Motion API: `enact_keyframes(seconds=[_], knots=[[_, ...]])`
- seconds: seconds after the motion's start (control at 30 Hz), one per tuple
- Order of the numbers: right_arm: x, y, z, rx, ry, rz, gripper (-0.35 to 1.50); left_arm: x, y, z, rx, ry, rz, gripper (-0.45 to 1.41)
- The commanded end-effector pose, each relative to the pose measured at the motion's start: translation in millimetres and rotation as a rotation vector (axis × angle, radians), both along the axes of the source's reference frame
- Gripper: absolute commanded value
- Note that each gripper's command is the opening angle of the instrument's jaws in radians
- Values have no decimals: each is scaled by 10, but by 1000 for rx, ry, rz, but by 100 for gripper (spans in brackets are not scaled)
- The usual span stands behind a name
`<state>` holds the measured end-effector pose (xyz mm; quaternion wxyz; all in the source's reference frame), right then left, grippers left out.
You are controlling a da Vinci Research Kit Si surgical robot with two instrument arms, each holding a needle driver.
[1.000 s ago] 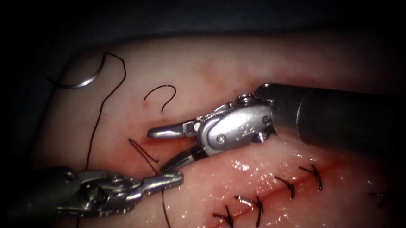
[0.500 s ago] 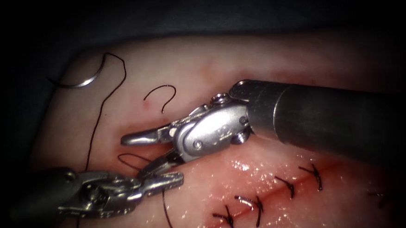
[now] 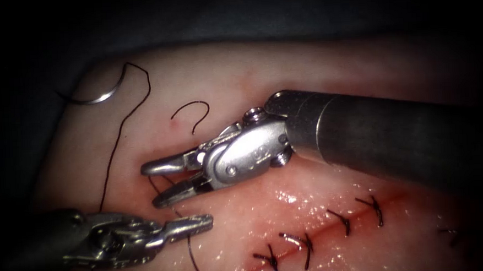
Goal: Wound Closure
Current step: Use the left tool to grab the suture so the right tool can grab a longer suture.
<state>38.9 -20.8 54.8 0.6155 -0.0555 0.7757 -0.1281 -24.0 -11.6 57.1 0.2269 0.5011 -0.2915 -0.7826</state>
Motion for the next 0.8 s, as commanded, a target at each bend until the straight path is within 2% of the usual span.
enact_keyframes(seconds=[0.03,0.07,0.1,0.13,0.17,0.2,0.23,0.3,0.33,0.4,0.43,0.47,0.53,0.6,0.7,0.8], knots=[[13,5,-1,-4,6,-1,54,-8,6,4,-4,-2,-1,-45],[14,5,-2,-4,6,-2,54,-8,6,4,-3,0,1,-45],[14,5,-2,-4,6,-2,41,-8,6,4,-3,0,1,-45],[14,5,-2,-4,6,-2,41,-8,6,4,-3,0,1,-45],[14,5,-1,-5,7,-6,-11,-8,6,4,-3,0,1,-45],[14,5,-1,-5,7,-6,-11,-8,6,4,-3,0,1,-45],[13,5,-1,-9,1,-19,-35,-8,5,5,-3,2,3,-45],[14,5,-1,-9,-20,-55,-35,-8,4,5,-4,3,3,-45],[13,7,-1,49,-66,-106,-35,-7,4,5,-3,4,6,-45],[9,11,-1,68,-108,-108,-35,-6,4,5,2,3,4,-42],[1,17,2,75,-137,-81,-35,-6,4,4,8,2,2,52],[1,17,2,75,-137,-81,-35,-6,4,4,8,2,2,52],[-12,27,10,88,-174,-49,-35,-8,3,4,6,1,-4,82],[-26,37,23,106,-204,-31,-35,-11,2,5,4,-9,-25,91],[-44,50,42,141,-214,3,-35,-20,0,11,-15,-9,-40,93],[-50,59,53,164,-225,16,-35,-29,0,22,-44,5,-40,91]])
